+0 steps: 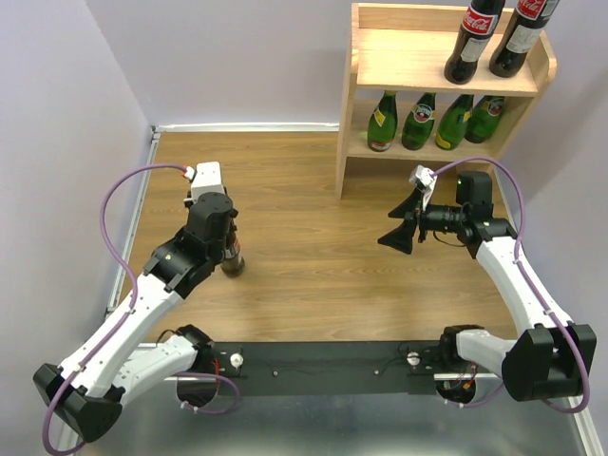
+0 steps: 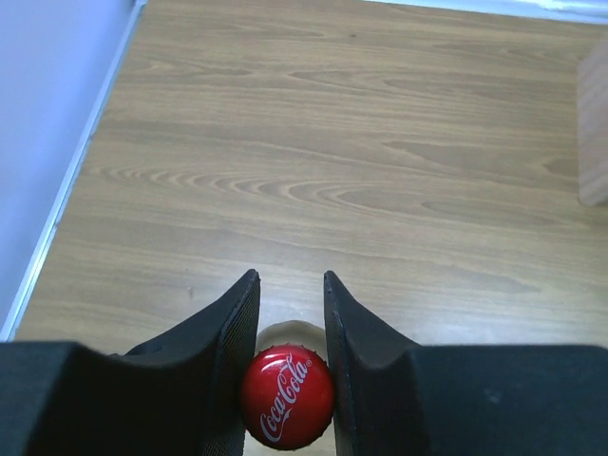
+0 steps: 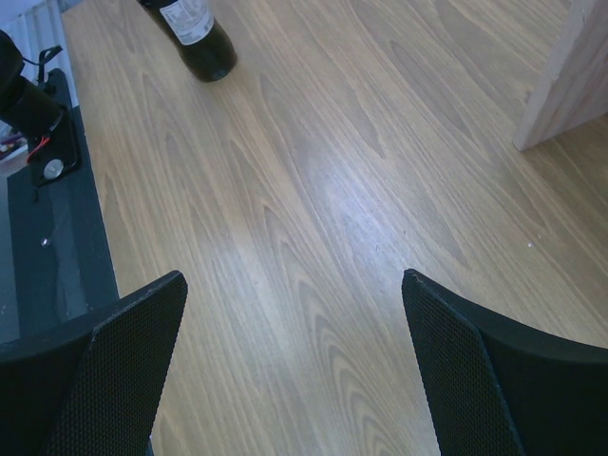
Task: Place and organize the beverage onto the shelf
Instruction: Move the drink to the center of the board.
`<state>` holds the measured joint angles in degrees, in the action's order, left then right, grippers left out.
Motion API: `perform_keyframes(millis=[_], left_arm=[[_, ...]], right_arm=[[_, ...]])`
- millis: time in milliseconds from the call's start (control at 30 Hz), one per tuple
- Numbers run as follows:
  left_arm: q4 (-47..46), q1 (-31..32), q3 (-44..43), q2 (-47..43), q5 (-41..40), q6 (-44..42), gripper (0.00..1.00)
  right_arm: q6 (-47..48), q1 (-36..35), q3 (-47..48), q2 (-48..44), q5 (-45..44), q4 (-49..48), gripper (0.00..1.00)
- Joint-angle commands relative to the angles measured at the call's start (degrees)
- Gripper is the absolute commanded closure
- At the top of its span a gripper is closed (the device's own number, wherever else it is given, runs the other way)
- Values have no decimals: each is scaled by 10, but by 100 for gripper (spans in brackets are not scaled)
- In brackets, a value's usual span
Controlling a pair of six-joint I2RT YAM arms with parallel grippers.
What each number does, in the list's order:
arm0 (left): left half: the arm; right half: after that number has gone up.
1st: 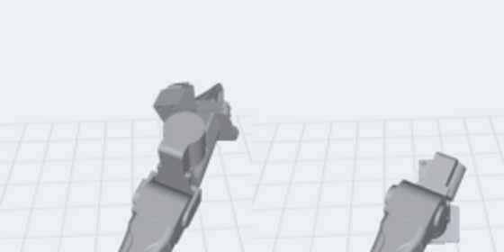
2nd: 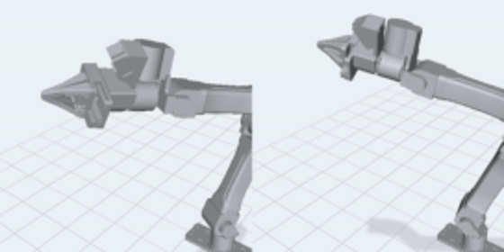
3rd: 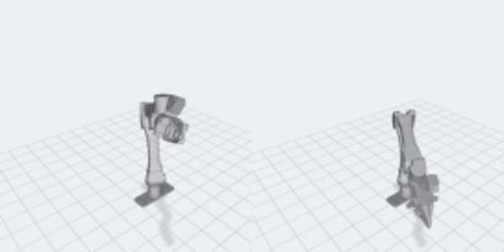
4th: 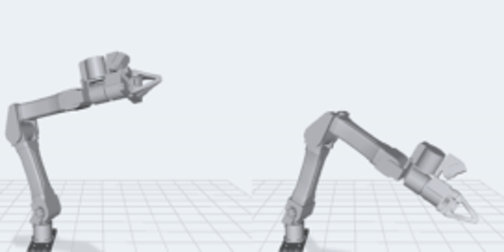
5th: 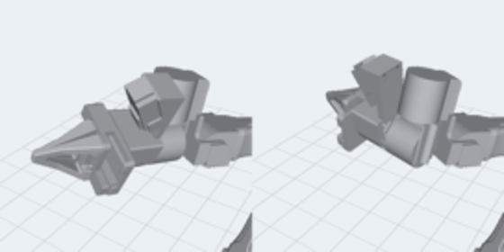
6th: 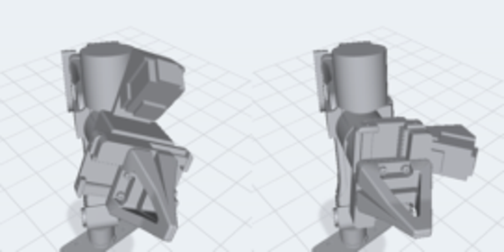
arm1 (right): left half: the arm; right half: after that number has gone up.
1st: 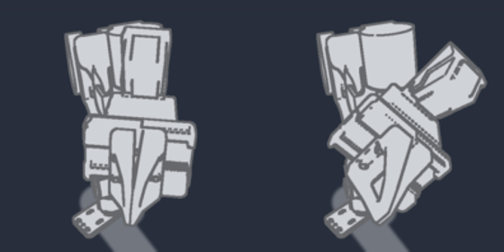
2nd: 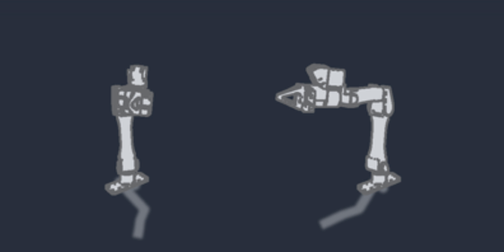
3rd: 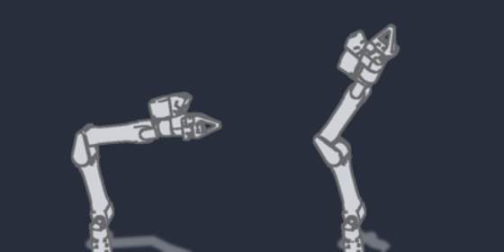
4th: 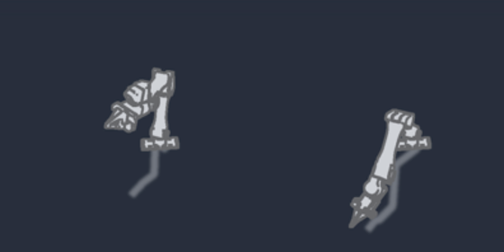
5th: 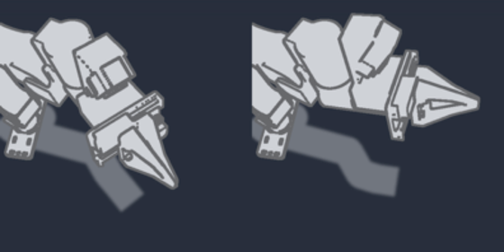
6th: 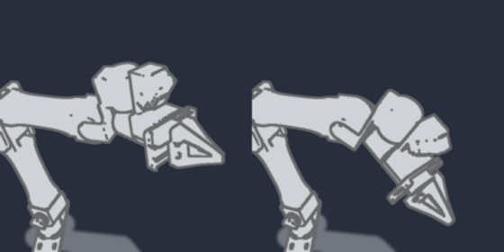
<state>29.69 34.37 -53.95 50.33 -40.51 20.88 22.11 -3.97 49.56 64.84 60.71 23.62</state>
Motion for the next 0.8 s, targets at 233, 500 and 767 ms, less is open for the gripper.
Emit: perform_keyframes(millis=[233, 500, 767], left_arm=[[-256, 9, -55, 2, 310, -246, 100], [-284, 47, -164, 150, 449, -279, 100], [-293, 87, -249, 242, 519, -286, 100]], right_arm=[[7, -3, -6, -9, -22, -6, 0], [12, -2, -6, -16, -33, -6, 0], [15, -3, -6, -19, -41, -7, 0]])
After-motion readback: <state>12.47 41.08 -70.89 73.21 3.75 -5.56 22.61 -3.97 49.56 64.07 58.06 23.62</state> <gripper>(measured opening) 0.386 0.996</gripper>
